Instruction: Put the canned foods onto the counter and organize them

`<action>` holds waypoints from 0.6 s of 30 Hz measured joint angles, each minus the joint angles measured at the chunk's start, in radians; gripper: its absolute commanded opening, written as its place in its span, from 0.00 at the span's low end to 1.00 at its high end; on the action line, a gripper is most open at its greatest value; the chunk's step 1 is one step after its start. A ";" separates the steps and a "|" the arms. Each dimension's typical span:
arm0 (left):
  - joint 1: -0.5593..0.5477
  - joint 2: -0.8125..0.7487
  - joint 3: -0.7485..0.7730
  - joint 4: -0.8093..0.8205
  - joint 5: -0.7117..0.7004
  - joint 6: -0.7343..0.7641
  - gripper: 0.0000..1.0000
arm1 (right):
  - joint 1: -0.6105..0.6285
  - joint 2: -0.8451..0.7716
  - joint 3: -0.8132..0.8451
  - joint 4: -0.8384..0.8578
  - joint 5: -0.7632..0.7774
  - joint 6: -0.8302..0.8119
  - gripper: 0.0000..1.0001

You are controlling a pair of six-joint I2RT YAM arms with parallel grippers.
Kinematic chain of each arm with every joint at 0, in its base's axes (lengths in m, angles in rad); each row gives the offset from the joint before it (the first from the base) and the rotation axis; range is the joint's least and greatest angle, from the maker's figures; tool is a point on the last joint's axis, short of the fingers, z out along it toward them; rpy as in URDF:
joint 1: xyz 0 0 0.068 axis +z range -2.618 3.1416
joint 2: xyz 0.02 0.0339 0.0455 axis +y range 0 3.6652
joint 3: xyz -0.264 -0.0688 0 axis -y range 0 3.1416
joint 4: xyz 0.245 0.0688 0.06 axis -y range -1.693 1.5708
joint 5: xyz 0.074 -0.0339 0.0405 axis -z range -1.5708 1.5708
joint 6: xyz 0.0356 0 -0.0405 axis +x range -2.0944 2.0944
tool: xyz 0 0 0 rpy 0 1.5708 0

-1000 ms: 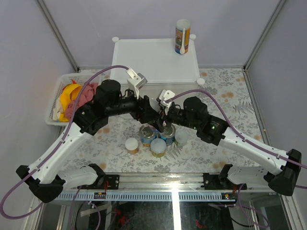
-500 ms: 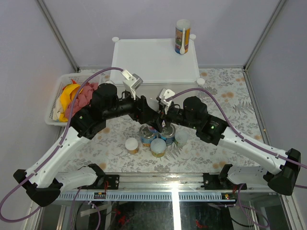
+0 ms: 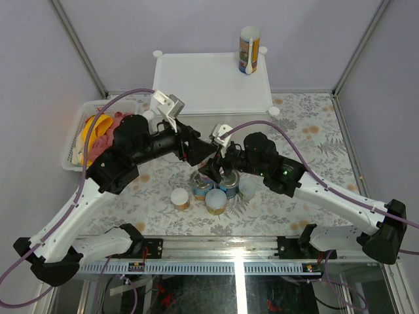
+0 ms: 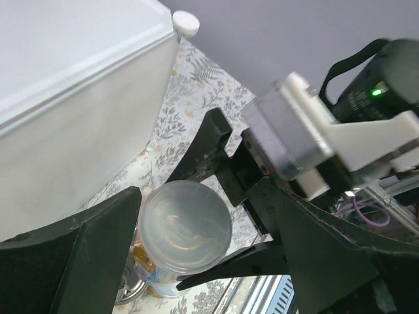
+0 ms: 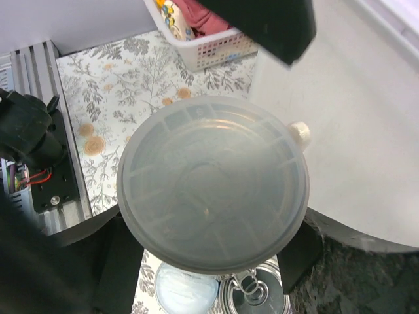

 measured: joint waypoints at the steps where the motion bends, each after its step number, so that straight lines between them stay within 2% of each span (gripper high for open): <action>1: 0.000 -0.008 0.000 0.005 -0.009 0.000 0.83 | 0.000 0.002 0.000 -0.011 0.001 0.000 0.00; 9: -0.003 -0.040 0.000 0.043 -0.071 -0.002 0.83 | -0.003 0.004 -0.004 -0.023 0.003 0.002 0.00; 18: -0.003 -0.119 -0.053 0.062 -0.313 -0.019 0.82 | -0.006 0.004 0.008 -0.051 0.023 0.000 0.00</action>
